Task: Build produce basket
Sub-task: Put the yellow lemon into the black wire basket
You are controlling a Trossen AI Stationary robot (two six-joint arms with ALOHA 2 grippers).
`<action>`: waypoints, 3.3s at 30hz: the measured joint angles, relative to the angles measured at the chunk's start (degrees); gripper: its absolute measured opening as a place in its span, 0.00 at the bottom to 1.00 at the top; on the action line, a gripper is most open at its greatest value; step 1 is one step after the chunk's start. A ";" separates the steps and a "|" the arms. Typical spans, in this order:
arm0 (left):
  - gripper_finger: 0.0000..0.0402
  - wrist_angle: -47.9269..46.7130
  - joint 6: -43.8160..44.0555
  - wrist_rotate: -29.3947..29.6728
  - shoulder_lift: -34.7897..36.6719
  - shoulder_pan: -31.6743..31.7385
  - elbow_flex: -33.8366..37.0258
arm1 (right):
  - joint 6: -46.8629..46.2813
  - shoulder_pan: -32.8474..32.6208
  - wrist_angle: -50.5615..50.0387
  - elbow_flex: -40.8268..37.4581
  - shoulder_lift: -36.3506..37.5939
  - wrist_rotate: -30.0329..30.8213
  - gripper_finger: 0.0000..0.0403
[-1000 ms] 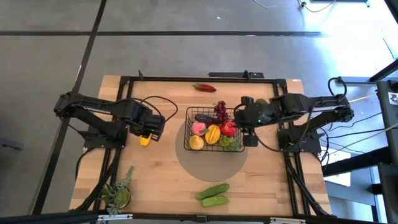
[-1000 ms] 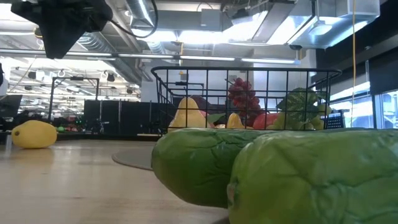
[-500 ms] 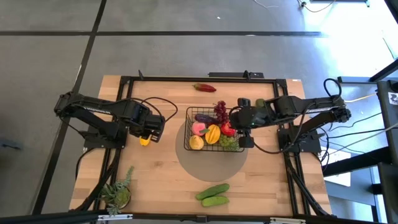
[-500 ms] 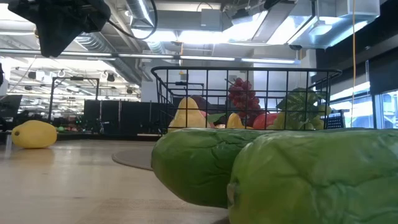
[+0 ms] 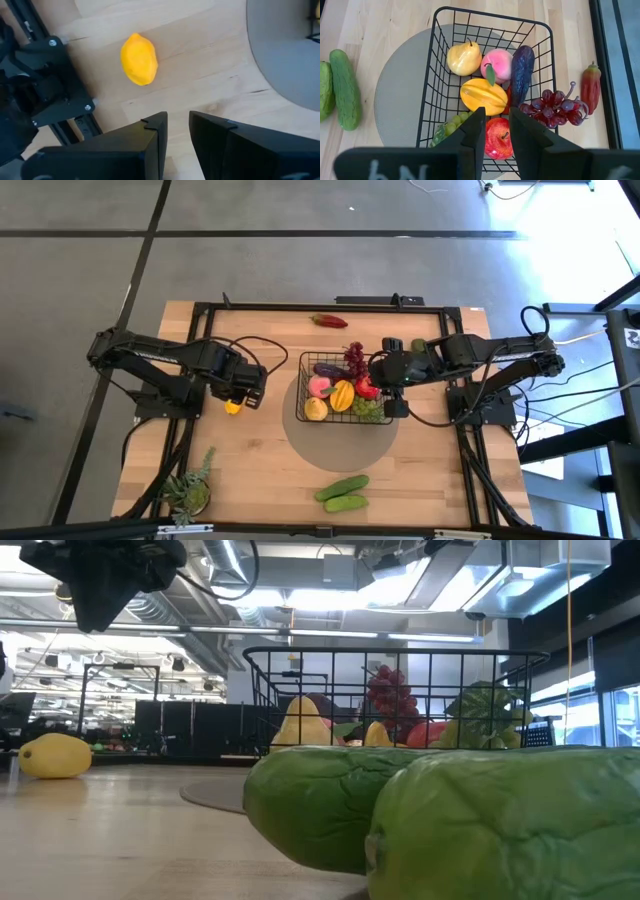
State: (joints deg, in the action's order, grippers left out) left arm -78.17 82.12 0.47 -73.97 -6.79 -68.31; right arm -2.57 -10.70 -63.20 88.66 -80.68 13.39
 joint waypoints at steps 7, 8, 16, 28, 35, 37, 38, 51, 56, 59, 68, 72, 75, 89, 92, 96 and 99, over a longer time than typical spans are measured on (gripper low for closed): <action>0.18 -0.03 4.64 -1.44 0.00 -0.01 0.00 | 0.00 0.00 0.02 0.00 0.00 -0.02 0.20; 0.20 0.09 4.72 -1.64 0.00 0.00 0.00 | 0.00 0.02 0.02 0.00 0.00 -0.02 0.20; 0.45 0.71 7.81 0.13 0.02 0.00 2.10 | 0.00 0.02 0.02 0.00 0.00 -0.04 0.20; 0.66 15.08 7.51 1.45 -0.02 0.39 18.83 | 0.00 0.00 0.02 0.00 0.00 -0.04 0.20; 0.66 18.44 7.35 1.95 -0.02 0.37 23.66 | 0.00 0.01 0.04 0.00 0.02 -0.02 0.20; 0.66 19.56 7.44 1.95 -0.02 0.37 24.93 | 0.00 0.02 0.06 0.00 0.02 0.00 0.20; 0.66 20.03 7.61 1.97 -0.02 0.37 25.48 | 0.00 0.02 0.06 0.00 0.02 0.00 0.20; 0.65 26.59 7.81 4.98 -0.02 0.37 31.83 | 0.00 0.02 0.60 0.00 0.04 3.51 0.20; 0.65 29.19 7.48 4.98 -0.02 0.37 32.13 | 0.00 0.02 0.67 0.00 0.04 4.13 0.20; 0.64 29.16 7.09 5.01 -0.02 0.37 32.15 | 0.00 0.02 0.70 0.00 0.04 4.13 0.20; 0.50 29.64 6.06 4.87 -0.02 0.37 32.15 | 0.00 0.02 0.70 0.00 0.04 4.09 0.20; 0.43 29.64 5.96 4.85 0.00 0.37 32.15 | 0.00 0.02 0.70 0.00 0.04 4.09 0.20; 0.43 29.64 5.87 4.81 0.00 0.37 32.15 | 0.00 0.02 0.70 0.00 0.04 4.07 0.20; 0.43 29.30 5.20 4.59 0.00 0.07 32.14 | 0.00 0.02 0.67 0.00 0.04 3.91 0.20; 0.43 29.47 5.08 4.57 0.00 0.09 32.13 | 0.00 0.02 0.67 0.00 0.04 3.91 0.20; 0.43 30.60 2.45 5.45 1.12 0.13 31.94 | 0.00 0.02 0.67 0.00 0.04 3.91 0.20; 0.43 30.37 -1.33 7.02 1.47 0.11 30.27 | 0.00 0.02 0.67 0.00 0.04 3.92 0.20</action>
State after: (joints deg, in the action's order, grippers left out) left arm -47.80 80.79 7.49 -72.51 -6.67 -38.05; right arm -2.57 -10.68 -62.52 88.66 -80.64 17.31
